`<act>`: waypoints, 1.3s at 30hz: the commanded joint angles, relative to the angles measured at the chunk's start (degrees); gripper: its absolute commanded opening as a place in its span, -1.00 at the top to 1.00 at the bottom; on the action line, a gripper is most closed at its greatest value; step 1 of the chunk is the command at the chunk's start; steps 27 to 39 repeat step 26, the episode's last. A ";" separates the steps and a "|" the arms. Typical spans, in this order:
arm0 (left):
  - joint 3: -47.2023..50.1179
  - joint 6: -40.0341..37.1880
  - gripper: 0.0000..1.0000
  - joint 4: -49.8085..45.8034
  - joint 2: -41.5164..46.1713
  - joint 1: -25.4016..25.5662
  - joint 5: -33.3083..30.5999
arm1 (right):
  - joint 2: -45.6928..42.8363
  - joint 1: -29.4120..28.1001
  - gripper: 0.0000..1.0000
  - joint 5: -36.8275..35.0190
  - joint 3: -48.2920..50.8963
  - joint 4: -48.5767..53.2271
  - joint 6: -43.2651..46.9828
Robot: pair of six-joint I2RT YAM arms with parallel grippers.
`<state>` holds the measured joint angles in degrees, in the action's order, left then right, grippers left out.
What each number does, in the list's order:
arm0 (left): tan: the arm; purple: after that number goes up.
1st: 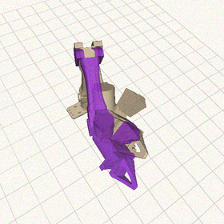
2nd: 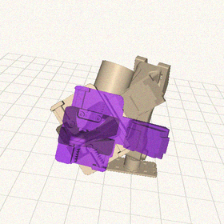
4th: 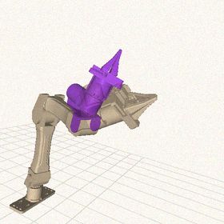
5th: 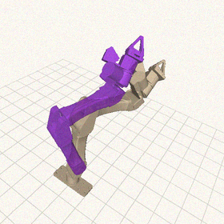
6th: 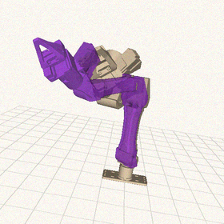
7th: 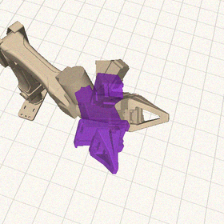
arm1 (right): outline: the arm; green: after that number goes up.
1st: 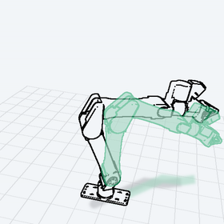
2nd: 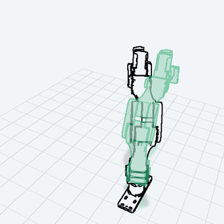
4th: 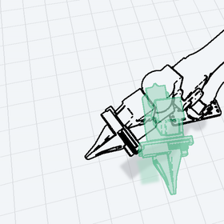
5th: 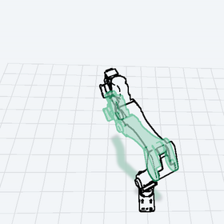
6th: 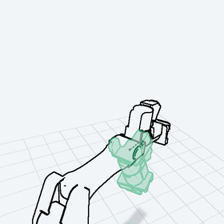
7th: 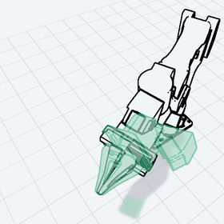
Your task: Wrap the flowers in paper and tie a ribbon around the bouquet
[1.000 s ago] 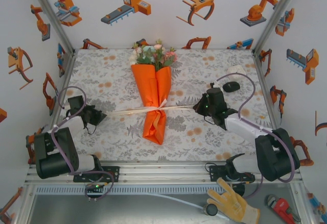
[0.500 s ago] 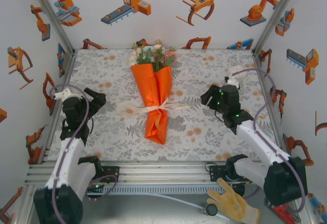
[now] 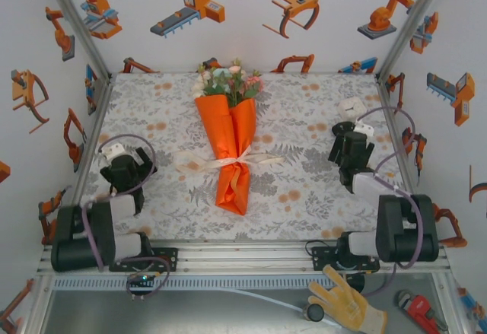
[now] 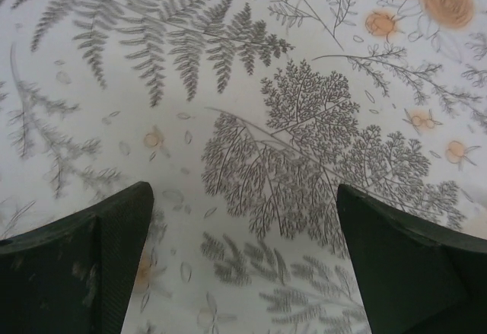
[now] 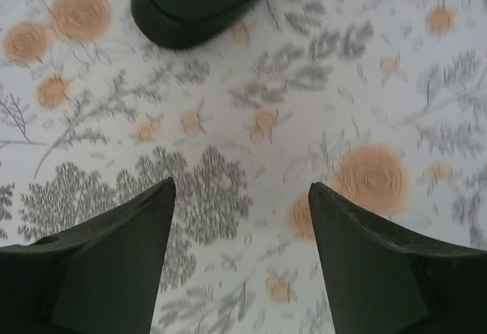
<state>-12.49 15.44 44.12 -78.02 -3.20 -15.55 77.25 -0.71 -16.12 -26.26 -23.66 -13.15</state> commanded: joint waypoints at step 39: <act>-10.19 -11.93 -0.94 4.98 -10.24 5.05 6.15 | 11.08 2.29 -0.99 10.51 5.09 -27.83 8.94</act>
